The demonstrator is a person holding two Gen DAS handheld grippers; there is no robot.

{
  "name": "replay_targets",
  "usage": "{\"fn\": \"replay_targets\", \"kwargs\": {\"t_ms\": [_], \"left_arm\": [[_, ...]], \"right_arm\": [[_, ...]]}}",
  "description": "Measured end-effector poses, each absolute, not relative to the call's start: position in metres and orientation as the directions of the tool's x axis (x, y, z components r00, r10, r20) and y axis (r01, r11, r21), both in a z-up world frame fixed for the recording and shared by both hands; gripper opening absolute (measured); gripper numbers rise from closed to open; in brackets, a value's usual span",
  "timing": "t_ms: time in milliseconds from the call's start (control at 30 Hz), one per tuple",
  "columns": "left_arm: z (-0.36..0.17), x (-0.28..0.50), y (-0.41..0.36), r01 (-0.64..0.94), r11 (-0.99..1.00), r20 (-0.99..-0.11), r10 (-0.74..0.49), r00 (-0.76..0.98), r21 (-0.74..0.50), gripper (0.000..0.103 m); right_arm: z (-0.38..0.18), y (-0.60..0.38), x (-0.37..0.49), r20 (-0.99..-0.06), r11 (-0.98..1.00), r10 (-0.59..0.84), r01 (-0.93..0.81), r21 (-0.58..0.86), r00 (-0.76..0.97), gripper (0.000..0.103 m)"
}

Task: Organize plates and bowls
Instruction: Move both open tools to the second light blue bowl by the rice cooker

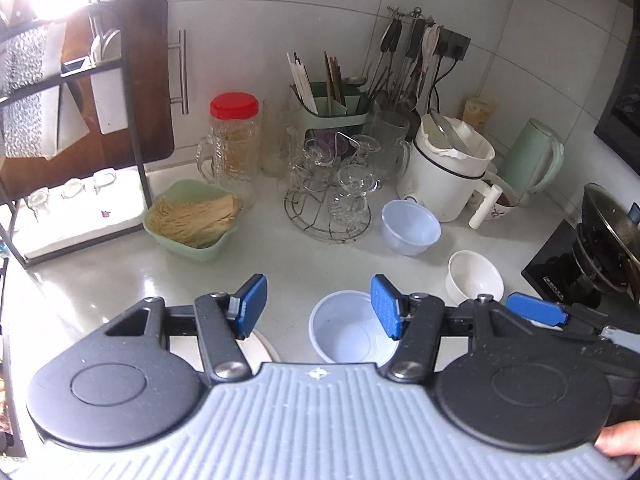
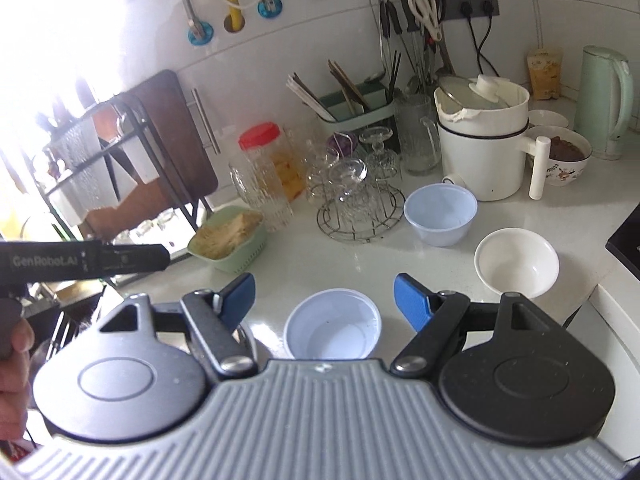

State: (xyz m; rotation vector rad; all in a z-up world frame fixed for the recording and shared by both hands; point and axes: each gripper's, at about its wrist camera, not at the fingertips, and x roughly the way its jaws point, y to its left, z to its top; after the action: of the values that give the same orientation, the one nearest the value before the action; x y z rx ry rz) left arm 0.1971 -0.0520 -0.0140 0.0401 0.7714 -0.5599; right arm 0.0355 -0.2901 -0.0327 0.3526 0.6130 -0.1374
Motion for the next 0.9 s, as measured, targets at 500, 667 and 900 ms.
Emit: {"fn": "replay_targets", "kwargs": {"t_ms": [500, 667, 900], "left_arm": [[-0.040, 0.204, -0.080, 0.558, 0.809, -0.704, -0.506, 0.498, -0.186, 0.063], [-0.052, 0.219, -0.122, 0.571, 0.798, -0.725, -0.507, 0.466, -0.191, 0.063], [-0.072, 0.252, -0.179, 0.579, 0.790, -0.757, -0.501, 0.420, -0.201, 0.063]], "right_arm": [[-0.046, -0.306, 0.019, -0.617, 0.894, -0.104, 0.345, 0.286, 0.780, 0.078], [-0.056, -0.341, 0.026, -0.648, 0.877, -0.132, 0.394, 0.277, 0.750, 0.078], [-0.071, -0.389, 0.048, -0.692, 0.862, -0.162, 0.443, 0.248, 0.703, 0.078]]}}
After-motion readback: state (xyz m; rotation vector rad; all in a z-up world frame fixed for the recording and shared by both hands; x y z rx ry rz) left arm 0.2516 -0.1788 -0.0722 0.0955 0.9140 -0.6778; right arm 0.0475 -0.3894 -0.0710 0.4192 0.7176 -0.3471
